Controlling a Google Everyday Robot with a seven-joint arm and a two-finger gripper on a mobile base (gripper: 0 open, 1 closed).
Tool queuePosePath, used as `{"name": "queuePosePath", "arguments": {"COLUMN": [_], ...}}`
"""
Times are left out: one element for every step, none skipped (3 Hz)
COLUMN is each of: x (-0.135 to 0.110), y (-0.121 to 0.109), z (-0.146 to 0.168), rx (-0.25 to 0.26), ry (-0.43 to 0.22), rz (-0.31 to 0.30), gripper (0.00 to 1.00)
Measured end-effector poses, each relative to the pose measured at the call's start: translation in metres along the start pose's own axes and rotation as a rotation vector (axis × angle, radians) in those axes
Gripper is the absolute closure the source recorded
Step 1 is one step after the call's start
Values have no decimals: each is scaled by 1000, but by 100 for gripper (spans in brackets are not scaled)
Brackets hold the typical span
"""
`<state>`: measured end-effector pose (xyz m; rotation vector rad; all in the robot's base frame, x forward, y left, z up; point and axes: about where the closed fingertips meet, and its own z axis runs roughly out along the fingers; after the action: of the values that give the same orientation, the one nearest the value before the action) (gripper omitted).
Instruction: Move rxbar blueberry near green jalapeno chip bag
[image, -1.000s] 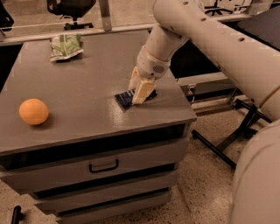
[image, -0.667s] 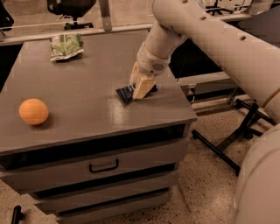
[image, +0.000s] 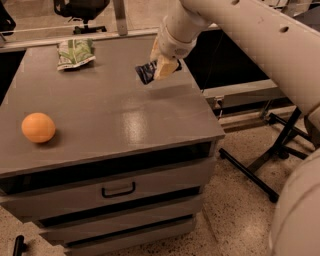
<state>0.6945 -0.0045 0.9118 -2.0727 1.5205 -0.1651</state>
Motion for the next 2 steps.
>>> {"name": "queuePosePath", "arguments": {"x": [1, 2], "y": [-43, -80], "z": [-10, -3], "rx": [130, 266], "ry": [43, 8], "rz": [-64, -125], "gripper": [100, 100]}}
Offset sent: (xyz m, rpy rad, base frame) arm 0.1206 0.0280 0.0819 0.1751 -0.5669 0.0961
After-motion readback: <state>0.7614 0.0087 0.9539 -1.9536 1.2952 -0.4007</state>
